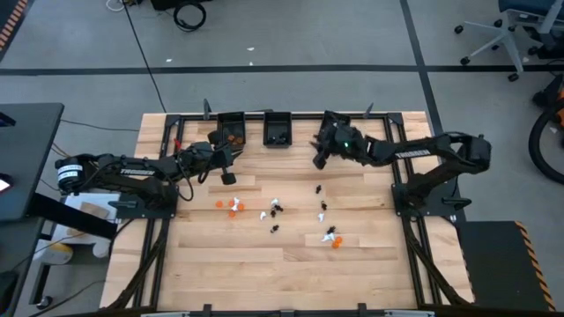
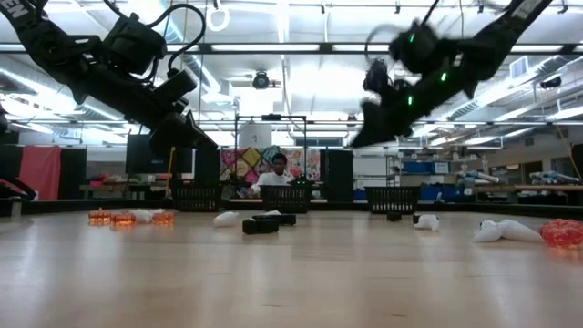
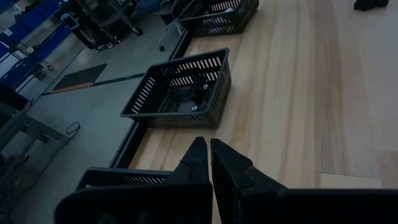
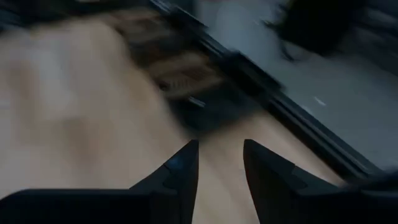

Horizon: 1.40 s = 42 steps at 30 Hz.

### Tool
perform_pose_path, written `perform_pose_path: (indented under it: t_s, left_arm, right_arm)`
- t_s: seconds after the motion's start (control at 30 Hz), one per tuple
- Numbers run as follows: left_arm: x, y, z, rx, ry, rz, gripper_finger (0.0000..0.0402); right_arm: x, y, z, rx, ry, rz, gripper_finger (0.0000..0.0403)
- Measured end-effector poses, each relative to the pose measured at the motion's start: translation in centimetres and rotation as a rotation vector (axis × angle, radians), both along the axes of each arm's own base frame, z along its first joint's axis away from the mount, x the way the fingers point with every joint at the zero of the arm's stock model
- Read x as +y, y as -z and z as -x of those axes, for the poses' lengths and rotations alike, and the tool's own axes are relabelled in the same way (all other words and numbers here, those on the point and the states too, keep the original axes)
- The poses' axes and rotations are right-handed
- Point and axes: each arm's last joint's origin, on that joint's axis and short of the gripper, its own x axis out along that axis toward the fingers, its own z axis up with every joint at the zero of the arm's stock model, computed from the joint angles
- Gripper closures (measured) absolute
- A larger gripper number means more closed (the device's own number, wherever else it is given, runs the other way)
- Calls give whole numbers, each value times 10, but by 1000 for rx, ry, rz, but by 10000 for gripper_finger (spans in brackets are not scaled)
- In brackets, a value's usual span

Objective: Sort Halloween decoration
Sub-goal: Put the orange pumpkin toy into the left black basket

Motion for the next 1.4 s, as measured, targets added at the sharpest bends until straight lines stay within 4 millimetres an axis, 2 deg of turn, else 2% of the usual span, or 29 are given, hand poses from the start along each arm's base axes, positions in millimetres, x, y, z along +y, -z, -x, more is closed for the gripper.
perform_pose_path:
  t_s: [0.07, 0.17, 0.4, 0.57, 0.7, 0.9, 1.0, 1.17, 1.4]
  left_arm:
    - [0, 0, 0, -1, 1, 0, 402]
    - [0, 0, 0, -4, 19, 7, 402]
    - [-2, 0, -1, -15, 78, 28, 402]
    - [-5, -2, -3, -31, 212, 33, 402]
    - [-8, -5, -5, -73, 328, 49, 402]
    - [-9, -10, -7, -130, 364, 30, 402]
    - [-8, -12, -8, -150, 366, 18, 402]
    - [-8, -16, -9, -168, 376, -26, 402]
    - [-8, -16, -9, -165, 383, -49, 402]
  right_arm:
    - [19, -6, -4, -29, -67, 2, 269]
    - [42, -4, -12, -34, -150, -29, 262]
    - [92, 37, -30, 71, -335, -219, 207]
    - [125, 46, -29, 101, -415, -329, 157]
    - [147, 48, -19, 161, -397, -418, 135]
    - [181, 54, 3, 241, -253, -420, 144]
    - [196, 57, 9, 234, -232, -326, 151]
    - [210, 59, 22, 218, -162, -201, 156]
    - [226, 54, 25, 318, -262, -400, 161]
